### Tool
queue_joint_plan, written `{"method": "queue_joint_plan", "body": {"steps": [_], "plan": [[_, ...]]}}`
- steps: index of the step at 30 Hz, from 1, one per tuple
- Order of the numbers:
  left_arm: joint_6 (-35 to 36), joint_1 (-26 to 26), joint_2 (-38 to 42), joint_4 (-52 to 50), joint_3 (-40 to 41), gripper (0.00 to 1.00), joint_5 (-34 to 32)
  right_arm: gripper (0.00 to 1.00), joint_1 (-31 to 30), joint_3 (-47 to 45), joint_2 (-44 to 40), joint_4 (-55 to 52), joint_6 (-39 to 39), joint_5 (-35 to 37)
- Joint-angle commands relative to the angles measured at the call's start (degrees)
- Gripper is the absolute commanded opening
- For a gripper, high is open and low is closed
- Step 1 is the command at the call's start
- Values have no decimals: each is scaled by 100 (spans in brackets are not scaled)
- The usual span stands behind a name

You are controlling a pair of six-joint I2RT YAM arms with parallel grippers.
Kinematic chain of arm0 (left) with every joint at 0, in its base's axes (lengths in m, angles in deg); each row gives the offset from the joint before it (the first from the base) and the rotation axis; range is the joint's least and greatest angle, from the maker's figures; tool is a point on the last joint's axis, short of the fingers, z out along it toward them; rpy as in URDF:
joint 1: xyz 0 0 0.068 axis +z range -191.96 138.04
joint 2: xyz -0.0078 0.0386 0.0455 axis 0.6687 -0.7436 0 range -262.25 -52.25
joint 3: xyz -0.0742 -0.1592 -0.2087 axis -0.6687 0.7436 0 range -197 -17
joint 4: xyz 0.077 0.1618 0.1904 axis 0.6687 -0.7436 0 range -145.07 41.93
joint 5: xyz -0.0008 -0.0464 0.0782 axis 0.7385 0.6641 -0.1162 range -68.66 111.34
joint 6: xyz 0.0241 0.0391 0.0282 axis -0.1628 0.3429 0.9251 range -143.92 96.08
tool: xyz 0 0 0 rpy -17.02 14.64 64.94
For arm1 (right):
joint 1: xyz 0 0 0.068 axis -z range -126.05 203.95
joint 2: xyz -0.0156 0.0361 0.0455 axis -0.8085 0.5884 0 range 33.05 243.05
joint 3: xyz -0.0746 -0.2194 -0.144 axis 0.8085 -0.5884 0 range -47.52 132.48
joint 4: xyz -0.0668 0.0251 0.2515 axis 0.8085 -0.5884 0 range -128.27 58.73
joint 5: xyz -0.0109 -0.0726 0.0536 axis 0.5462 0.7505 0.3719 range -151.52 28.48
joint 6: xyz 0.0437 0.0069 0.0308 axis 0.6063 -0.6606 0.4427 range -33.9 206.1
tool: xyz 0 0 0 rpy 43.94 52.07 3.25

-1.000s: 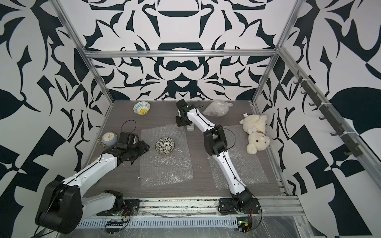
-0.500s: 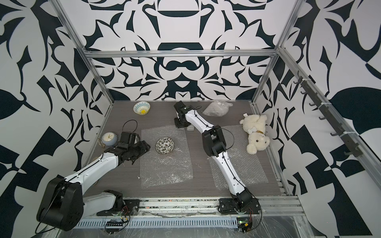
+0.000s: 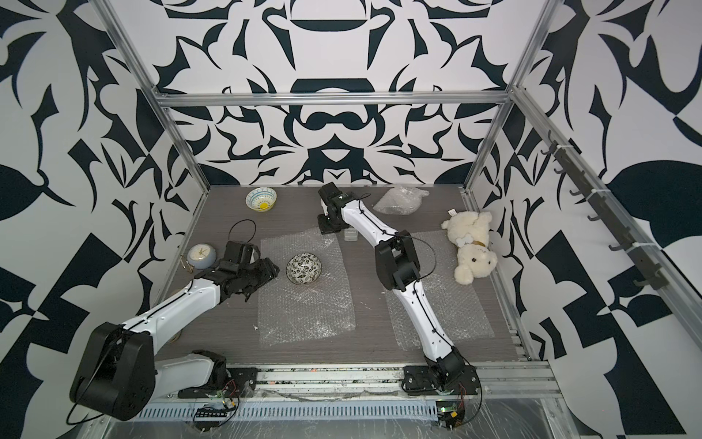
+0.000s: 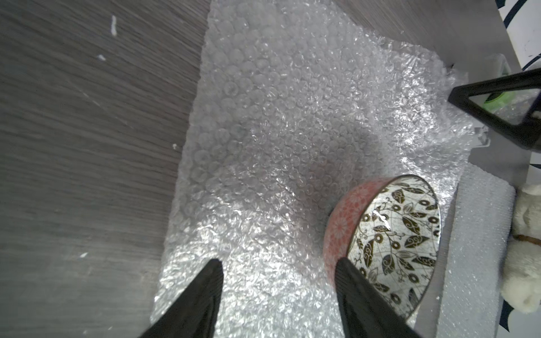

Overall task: Wrap bowls in bubble wrap
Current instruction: Wrap the bowl in bubble wrap.

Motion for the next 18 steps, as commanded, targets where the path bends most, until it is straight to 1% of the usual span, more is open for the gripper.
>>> {"method": "queue_joint_plan", "body": {"steps": [1, 6, 10, 14, 18], "plan": [[-12, -54, -7, 26, -172, 65, -93, 5, -253, -200, -765, 19, -94, -181], [-318, -55, 424, 151, -40, 66, -366, 5, -654, -1115, -1410, 254, -62, -330], [-508, -55, 625, 176, -91, 69, -384, 6, -957, -1609, -1625, 265, 53, -502], [-686, -55, 545, 227, -222, 71, -273, 6, -1236, -2128, -1768, 567, 269, -643], [-909, -63, 387, 497, -221, 71, -52, 6, -1398, -2437, -1699, 749, 396, -728]]}}
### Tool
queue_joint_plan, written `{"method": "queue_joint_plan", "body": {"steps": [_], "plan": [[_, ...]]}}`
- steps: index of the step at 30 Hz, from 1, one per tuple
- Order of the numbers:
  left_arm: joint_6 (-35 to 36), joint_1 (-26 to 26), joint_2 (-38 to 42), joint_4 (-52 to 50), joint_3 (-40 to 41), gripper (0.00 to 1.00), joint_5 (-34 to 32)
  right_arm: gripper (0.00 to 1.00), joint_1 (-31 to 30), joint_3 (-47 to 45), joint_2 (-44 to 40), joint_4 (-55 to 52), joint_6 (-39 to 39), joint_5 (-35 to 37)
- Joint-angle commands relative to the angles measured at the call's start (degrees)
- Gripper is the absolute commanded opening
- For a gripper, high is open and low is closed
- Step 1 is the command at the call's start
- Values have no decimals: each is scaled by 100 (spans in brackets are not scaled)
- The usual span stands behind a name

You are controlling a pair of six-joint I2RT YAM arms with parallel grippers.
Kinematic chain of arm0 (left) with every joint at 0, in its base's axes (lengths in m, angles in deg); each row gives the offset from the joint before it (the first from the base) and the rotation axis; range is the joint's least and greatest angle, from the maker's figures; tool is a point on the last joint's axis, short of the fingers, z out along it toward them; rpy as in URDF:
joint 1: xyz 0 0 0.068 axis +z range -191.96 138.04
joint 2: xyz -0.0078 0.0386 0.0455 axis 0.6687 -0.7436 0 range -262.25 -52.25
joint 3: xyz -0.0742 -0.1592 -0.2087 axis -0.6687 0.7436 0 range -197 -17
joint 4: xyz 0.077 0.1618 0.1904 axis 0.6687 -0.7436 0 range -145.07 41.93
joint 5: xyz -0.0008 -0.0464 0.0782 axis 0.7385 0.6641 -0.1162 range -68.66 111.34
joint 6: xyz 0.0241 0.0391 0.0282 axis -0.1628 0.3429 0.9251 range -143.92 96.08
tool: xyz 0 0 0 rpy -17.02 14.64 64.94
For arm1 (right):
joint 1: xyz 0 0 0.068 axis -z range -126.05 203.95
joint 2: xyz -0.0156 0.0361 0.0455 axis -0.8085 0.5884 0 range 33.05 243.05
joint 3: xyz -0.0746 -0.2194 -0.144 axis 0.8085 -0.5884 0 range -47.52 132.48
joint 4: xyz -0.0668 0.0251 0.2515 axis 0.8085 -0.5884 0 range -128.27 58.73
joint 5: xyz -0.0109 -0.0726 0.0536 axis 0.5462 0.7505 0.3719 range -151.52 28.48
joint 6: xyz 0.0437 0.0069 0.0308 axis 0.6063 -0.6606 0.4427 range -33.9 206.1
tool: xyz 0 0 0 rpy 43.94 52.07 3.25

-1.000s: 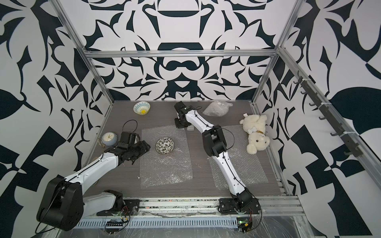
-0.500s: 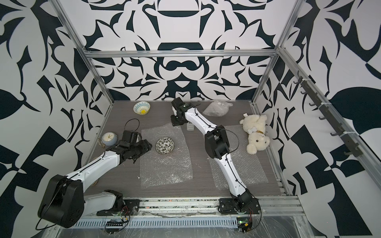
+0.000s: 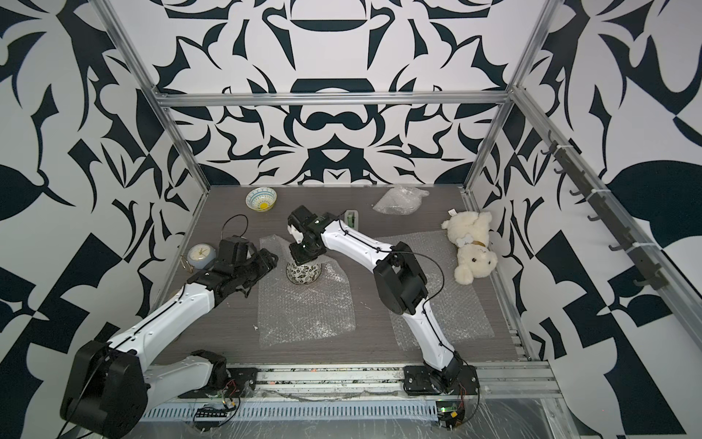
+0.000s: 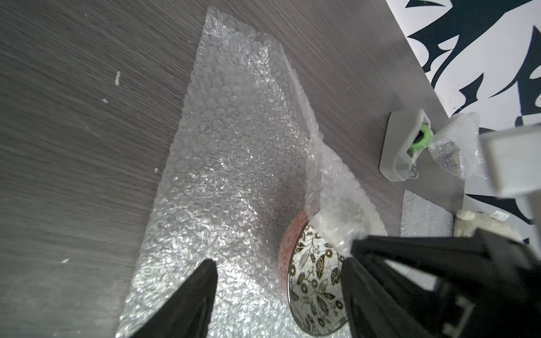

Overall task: Wrap bowls in bubble wrap
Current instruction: Wrap the bowl in bubble wrap.

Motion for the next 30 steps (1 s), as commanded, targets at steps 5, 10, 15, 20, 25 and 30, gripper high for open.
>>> {"method": "queue_joint_plan", "body": {"steps": [5, 10, 15, 20, 25, 30], "plan": [[-351, -44, -371, 515, -18, 71, 293, 6, -28, -423, -12, 503, 233, -147], [-346, -178, -985, 691, -116, 69, 446, 6, -20, -526, 0, 640, 242, -220], [-330, -373, -1456, 819, -190, 68, 450, 7, -19, -576, -25, 729, 270, -342], [-238, -506, -1778, 787, -293, 68, 420, 14, -8, -683, -100, 783, 303, -431], [-184, -529, -1965, 790, -296, 67, 356, 37, 12, -796, -323, 782, 339, -749], [-165, -536, -2003, 799, -294, 67, 360, 41, 180, -1072, -766, 969, 482, -1423]]}}
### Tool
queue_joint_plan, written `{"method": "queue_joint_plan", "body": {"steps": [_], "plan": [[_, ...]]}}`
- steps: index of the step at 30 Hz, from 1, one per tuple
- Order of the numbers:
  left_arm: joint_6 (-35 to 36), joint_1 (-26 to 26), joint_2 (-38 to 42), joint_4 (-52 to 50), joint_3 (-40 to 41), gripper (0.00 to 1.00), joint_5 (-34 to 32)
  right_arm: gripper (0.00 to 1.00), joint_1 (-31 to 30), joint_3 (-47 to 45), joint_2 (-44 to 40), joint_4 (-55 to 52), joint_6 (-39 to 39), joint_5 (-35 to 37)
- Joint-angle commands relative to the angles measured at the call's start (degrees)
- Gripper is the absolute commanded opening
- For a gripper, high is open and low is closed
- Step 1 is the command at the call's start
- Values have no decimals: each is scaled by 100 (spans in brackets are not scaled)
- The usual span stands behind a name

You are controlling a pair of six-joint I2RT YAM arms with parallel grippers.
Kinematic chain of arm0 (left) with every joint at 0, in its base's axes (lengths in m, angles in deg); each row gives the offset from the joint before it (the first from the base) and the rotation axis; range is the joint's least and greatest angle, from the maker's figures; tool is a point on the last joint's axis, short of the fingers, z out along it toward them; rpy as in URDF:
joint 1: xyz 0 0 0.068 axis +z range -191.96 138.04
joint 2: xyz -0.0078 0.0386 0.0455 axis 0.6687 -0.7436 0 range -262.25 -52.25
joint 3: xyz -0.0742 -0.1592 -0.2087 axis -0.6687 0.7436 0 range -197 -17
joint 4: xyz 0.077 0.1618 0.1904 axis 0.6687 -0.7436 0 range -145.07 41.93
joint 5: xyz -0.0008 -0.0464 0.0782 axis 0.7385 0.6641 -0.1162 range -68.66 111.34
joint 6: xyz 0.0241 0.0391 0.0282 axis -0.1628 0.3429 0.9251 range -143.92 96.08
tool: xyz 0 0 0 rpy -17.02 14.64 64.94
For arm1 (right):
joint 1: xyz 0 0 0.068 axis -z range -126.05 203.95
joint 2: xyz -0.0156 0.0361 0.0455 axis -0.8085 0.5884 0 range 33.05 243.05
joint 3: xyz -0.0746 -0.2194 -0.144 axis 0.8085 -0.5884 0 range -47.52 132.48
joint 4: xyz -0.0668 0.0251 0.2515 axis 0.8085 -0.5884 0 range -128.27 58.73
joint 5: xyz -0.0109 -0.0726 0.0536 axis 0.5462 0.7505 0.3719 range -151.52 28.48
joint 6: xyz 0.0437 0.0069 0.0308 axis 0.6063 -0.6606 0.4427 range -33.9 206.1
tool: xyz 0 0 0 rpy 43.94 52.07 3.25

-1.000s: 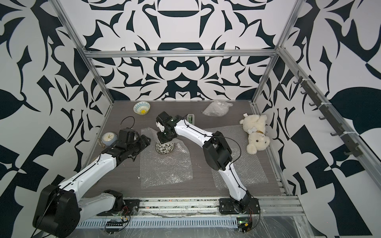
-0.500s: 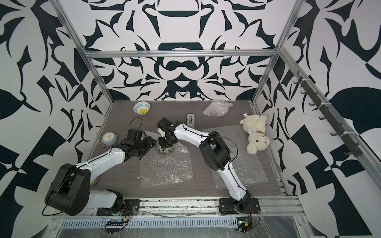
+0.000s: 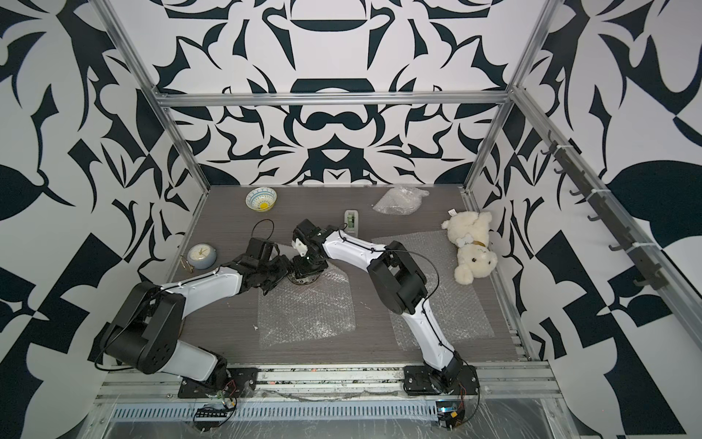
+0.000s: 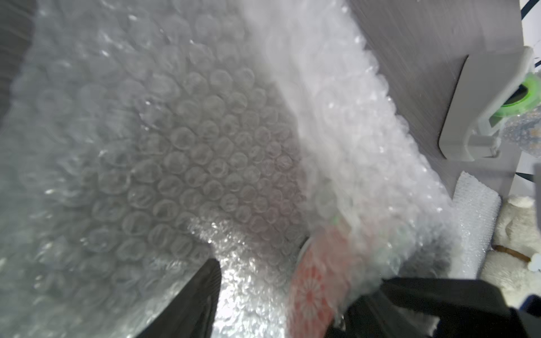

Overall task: Wrap bowls in bubble wrap
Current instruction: Wrap the bowl in bubble wrap.

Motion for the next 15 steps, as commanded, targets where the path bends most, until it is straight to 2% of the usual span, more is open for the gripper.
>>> {"method": "queue_joint_plan", "body": {"steps": [1, 5, 8, 15], "plan": [[104, -31, -81, 12, -109, 67, 15, 41, 109, -34, -773, 132, 90, -571], [120, -33, -82, -5, -115, 67, 5, 41, 391, -34, -1151, 71, 57, -775], [133, -35, -80, -21, -123, 67, 6, 41, 675, 59, -1215, 64, -87, -631], [174, -28, 7, -170, -136, 67, -54, 43, 1099, 1067, -376, -728, -1357, -131]]}}
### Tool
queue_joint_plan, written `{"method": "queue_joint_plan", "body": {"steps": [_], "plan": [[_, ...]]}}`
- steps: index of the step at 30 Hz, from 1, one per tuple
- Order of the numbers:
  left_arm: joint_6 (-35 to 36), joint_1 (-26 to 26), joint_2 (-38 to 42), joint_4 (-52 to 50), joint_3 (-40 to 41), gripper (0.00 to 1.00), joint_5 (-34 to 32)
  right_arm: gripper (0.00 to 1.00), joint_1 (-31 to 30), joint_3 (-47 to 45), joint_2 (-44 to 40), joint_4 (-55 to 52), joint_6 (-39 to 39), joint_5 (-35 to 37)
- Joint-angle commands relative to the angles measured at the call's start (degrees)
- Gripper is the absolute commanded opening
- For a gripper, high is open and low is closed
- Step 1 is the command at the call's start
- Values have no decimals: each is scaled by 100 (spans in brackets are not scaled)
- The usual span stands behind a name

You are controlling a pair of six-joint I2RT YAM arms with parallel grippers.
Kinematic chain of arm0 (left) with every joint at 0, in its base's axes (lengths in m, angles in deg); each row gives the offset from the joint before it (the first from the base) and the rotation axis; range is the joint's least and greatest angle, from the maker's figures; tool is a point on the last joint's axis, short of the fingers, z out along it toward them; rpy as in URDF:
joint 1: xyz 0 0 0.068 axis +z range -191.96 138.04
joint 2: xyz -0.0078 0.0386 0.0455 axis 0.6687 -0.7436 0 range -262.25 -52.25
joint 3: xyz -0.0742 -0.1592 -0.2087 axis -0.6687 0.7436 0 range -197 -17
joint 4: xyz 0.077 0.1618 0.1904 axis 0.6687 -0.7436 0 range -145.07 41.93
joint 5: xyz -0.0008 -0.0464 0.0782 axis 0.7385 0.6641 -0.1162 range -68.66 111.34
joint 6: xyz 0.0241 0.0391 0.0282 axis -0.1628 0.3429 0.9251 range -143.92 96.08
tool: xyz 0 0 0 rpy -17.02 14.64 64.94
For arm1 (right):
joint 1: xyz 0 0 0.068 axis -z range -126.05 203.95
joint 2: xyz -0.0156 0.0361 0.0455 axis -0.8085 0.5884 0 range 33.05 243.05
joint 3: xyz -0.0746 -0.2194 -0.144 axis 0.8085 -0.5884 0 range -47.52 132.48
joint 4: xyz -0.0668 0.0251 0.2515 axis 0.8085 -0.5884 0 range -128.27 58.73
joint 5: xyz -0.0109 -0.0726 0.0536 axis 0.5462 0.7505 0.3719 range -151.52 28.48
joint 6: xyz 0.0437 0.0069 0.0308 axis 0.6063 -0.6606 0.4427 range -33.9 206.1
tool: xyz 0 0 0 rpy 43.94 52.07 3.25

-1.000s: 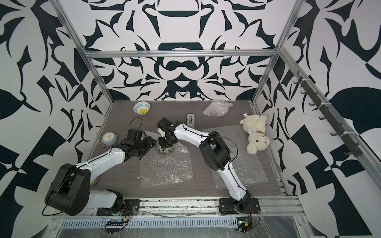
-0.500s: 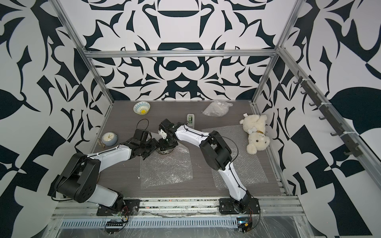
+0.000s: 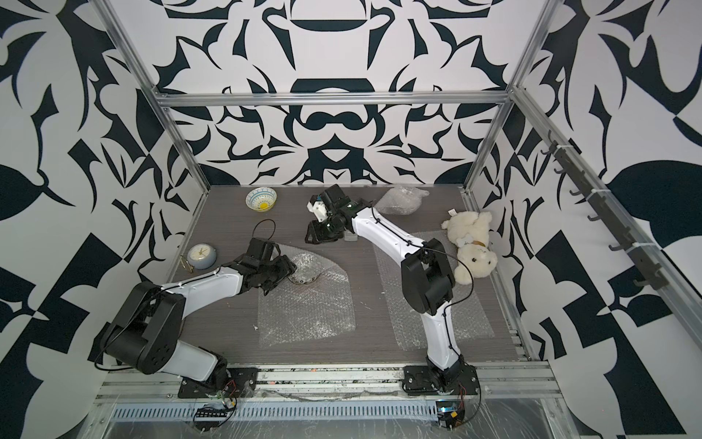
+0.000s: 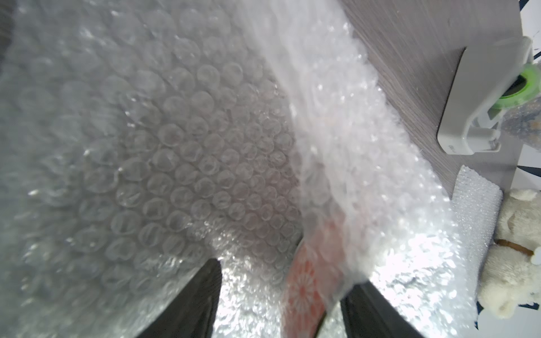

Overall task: Wrap bowls in bubble wrap
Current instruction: Wrap the bowl in bubble wrap.

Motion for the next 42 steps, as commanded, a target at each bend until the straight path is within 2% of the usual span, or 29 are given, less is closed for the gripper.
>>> {"method": "queue_joint_plan", "body": {"steps": [1, 4, 7, 14, 23, 28, 35, 42], "plan": [[100, -15, 26, -165, -120, 67, -54, 43, 9, 624, 465, -759, -992, 370], [103, -15, 54, -183, -101, 67, -89, 44, -154, 1178, 862, -1318, -1574, 425], [103, -20, 27, -180, -125, 67, -72, 46, -346, 1299, 1020, -1393, -1786, 606], [146, -16, -20, -218, -172, 67, -64, 46, -457, 1286, 1174, -1472, -1874, 736], [179, -9, -3, -270, -210, 67, -84, 46, -620, 1287, 1448, -1421, -1918, 1799], [171, -13, 112, -324, -176, 67, -156, 45, -674, 1218, 1463, -1301, -1938, 1922], [209, 153, 631, -417, -95, 68, -438, 27, -729, 914, 1314, -970, -1907, 1898], [425, 1193, 1011, -522, -88, 70, -82, 11, -736, 603, 1073, -711, -1904, 1711]]}}
